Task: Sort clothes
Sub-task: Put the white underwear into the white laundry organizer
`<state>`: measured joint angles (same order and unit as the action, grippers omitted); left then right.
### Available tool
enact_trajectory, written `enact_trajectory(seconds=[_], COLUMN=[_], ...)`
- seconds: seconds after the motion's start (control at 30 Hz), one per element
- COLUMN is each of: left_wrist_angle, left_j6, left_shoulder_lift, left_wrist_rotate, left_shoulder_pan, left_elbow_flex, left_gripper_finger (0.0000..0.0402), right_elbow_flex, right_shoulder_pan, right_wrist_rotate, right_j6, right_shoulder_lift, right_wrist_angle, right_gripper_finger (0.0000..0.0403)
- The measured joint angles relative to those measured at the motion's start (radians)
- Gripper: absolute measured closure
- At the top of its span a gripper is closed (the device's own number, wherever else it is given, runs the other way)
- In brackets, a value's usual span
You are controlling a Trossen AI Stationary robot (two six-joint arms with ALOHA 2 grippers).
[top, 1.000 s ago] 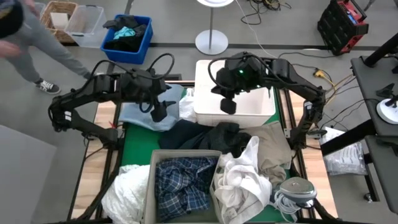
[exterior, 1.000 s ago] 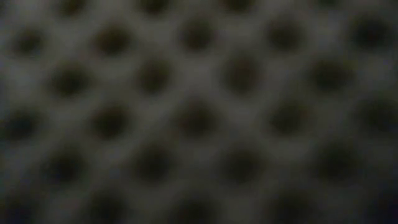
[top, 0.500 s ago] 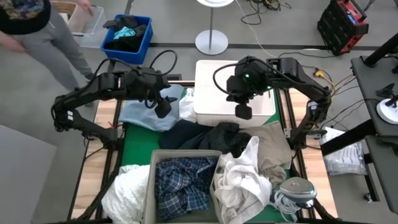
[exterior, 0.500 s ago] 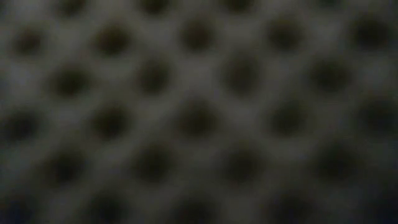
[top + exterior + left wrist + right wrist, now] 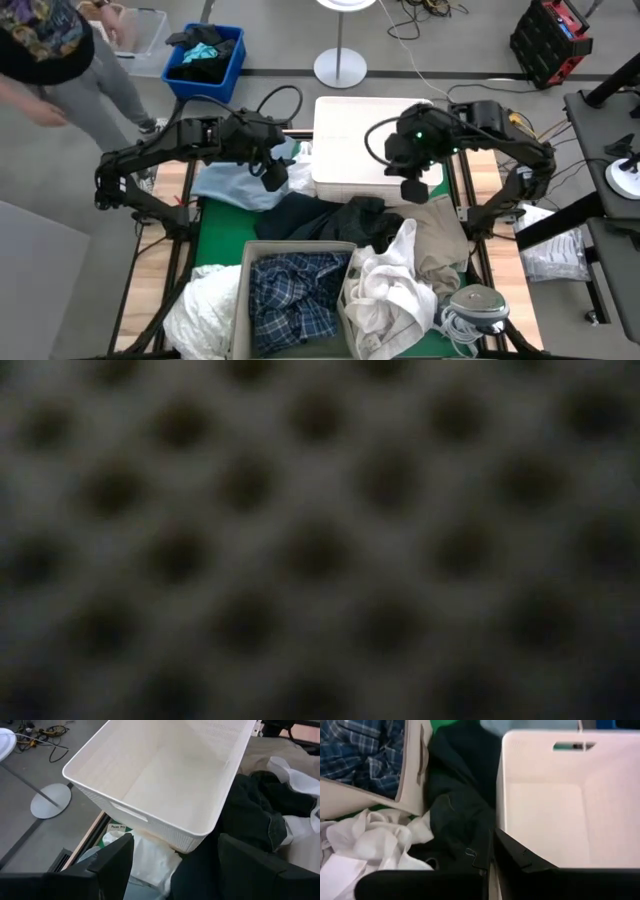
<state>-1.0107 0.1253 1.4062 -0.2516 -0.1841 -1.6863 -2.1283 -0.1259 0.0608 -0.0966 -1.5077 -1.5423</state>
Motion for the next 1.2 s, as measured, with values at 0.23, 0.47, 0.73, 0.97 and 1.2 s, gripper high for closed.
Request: enact_trajectory(seconds=[0.23, 0.47, 0.73, 0.97, 1.2], left_wrist_angle=[0.015, 0.027, 0.029, 0.029, 0.034], left_j6=[-0.002, -0.019, -0.019, -0.019, -0.004], left_shoulder_lift=[0.003, 0.003, 0.003, 0.003, 0.003], left_wrist_rotate=[0.000, 0.000, 0.000, 0.000, 0.000], left_shoulder_pan=[0.000, -0.001, -0.001, 0.000, 0.000], left_elbow_flex=[-0.001, -0.001, -0.001, -0.001, -0.001], left_gripper_finger=[0.0137, 0.0137, 0.0137, 0.0137, 0.0137], right_elbow_flex=[0.266, 0.434, 0.562, 0.635, 0.662], right_shoulder_pan=[0.048, 0.070, 0.093, 0.149, 0.202], right_wrist_rotate=[0.002, 0.000, 0.000, 0.001, 0.008], right_j6=[0.076, 0.146, 0.194, 0.215, 0.233], right_shoulder_lift=[0.117, 0.228, 0.286, 0.277, 0.277], right_wrist_angle=[0.143, 0.238, 0.241, 0.239, 0.234], right_gripper_finger=[0.0390, 0.0390, 0.0390, 0.0390, 0.0390])
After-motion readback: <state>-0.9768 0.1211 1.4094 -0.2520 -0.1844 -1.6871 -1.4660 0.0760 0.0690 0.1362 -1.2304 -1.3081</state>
